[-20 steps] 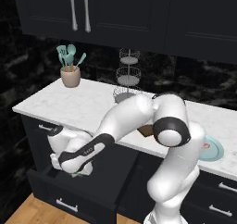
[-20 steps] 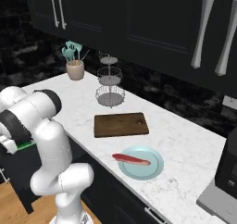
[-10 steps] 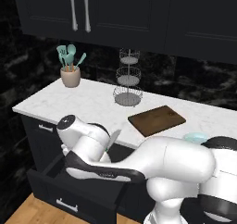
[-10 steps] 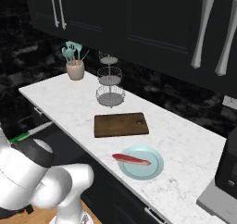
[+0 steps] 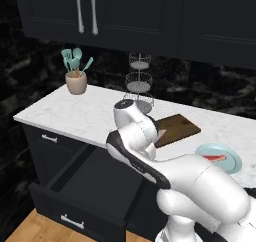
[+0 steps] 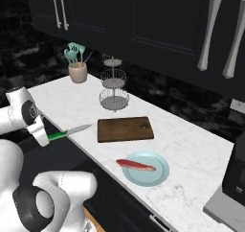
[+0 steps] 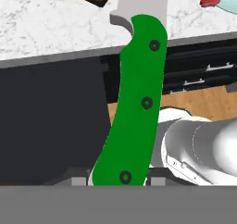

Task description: Pick up the knife from the drawer and place it on the cutting board. Then place the meat from the plate to the cutting board.

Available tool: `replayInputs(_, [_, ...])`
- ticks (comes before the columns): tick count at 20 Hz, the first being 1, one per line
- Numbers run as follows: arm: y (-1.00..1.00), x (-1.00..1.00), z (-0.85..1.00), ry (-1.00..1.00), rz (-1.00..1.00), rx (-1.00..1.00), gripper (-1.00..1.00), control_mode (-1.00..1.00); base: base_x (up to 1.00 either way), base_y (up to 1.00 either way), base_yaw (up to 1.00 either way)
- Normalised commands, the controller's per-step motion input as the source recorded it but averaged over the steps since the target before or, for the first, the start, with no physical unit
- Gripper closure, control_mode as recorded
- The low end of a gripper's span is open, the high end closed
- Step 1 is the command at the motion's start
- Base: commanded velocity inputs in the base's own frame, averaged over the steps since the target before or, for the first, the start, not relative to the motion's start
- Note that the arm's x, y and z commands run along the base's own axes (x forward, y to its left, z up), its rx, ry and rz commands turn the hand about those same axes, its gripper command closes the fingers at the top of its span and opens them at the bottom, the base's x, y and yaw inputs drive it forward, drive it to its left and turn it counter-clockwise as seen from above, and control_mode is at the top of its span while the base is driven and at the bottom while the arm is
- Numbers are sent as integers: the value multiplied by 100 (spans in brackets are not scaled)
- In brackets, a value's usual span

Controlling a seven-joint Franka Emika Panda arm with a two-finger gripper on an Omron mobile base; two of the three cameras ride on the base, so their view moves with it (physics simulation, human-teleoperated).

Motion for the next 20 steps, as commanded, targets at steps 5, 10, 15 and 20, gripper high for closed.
replayInputs(5, [-100, 100, 3, 20, -11, 0, 100, -100, 0, 0, 0])
replayInputs(10, [-86, 100, 2, 2, -4, 0, 100, -100, 0, 0, 0])
replayInputs(15, [-34, 91, 1, -7, -1, 0, 100, -100, 0, 0, 0])
replayInputs(20, [-12, 45, -39, -24, 0, -6, 100, -100, 0, 0, 0])
